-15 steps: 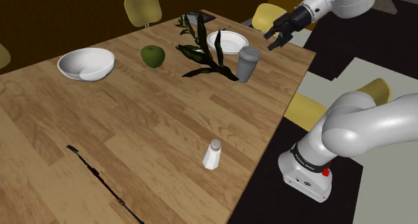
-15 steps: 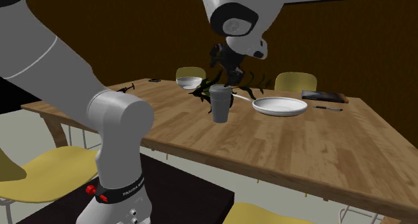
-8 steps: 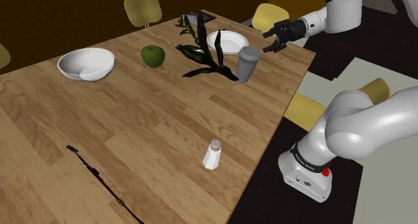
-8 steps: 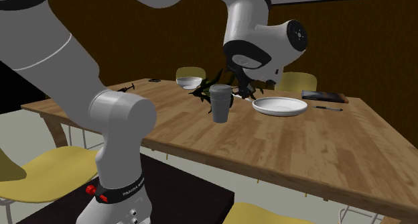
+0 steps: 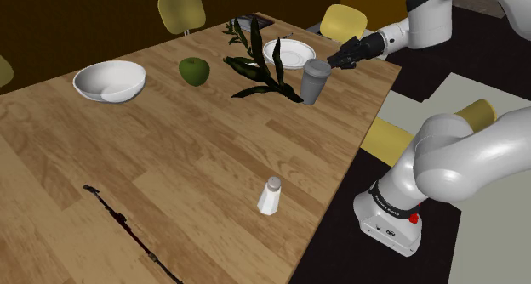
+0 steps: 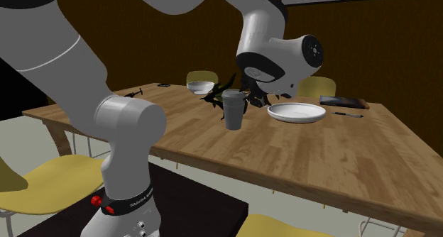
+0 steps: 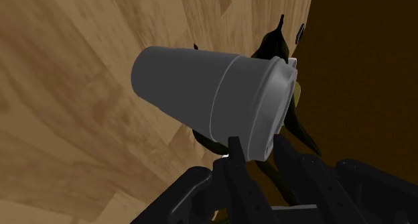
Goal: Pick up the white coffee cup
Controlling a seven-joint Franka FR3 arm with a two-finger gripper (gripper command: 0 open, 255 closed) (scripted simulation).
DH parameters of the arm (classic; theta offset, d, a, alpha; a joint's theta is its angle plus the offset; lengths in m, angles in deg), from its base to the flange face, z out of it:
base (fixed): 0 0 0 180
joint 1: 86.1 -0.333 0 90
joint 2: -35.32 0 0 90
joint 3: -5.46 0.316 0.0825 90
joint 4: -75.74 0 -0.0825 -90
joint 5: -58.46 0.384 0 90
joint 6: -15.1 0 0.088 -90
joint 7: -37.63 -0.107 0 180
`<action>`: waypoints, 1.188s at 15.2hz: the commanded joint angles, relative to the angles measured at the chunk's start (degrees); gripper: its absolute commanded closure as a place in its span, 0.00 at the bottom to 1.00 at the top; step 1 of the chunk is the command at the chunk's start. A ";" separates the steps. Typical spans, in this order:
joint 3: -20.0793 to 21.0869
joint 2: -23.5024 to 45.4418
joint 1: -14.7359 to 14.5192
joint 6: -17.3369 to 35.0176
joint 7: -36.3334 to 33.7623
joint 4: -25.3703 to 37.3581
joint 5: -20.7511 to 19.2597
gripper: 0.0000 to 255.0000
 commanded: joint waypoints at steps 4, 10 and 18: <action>-0.01 0.03 -0.04 0.03 0.02 -0.02 0.02 1.00; 1.57 -1.13 1.05 -1.05 -2.23 0.94 -0.71 1.00; 5.22 -3.53 2.87 -3.75 -7.79 3.92 -1.88 1.00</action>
